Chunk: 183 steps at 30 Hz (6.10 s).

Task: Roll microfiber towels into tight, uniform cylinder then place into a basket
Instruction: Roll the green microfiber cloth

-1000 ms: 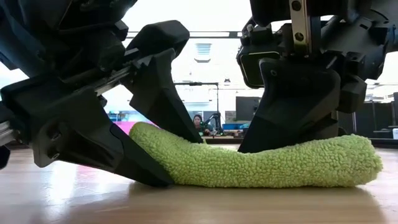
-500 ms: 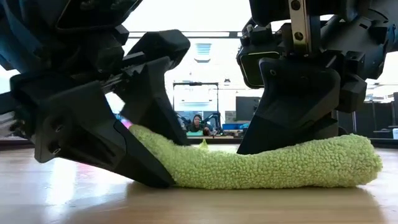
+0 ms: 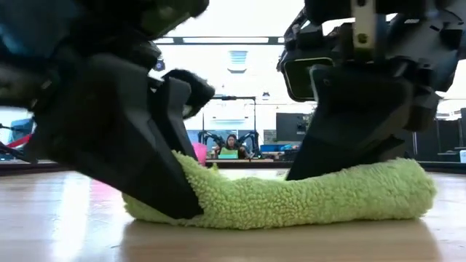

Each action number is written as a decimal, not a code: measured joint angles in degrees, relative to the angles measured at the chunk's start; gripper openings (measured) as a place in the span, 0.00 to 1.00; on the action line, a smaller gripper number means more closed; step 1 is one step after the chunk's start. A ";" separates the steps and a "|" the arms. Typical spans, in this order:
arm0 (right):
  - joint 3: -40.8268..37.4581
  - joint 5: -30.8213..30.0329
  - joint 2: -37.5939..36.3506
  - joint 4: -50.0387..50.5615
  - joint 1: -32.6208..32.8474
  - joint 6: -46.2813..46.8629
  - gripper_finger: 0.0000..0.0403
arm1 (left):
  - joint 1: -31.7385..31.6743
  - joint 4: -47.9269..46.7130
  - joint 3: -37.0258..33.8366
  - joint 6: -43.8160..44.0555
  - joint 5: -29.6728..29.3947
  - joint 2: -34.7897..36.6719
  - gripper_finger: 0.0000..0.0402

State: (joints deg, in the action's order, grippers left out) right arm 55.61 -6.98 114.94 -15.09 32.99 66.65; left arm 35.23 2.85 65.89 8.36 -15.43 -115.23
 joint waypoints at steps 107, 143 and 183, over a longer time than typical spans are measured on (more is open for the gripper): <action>6.10 31.68 6.88 -1.91 -9.00 -28.18 0.02 | -0.86 21.92 -15.74 36.26 16.45 5.94 0.07; 6.27 32.38 6.43 -5.51 -9.33 -12.94 0.02 | 4.04 -6.39 -4.92 -13.19 6.15 13.01 0.14; 6.08 31.26 6.38 -6.51 -9.64 -11.52 0.02 | 6.10 -1.77 -6.64 -4.13 -8.96 8.32 0.76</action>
State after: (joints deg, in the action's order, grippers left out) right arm 61.69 24.27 121.32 -21.61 23.35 55.13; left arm 41.34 1.08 59.24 4.22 -24.39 -106.91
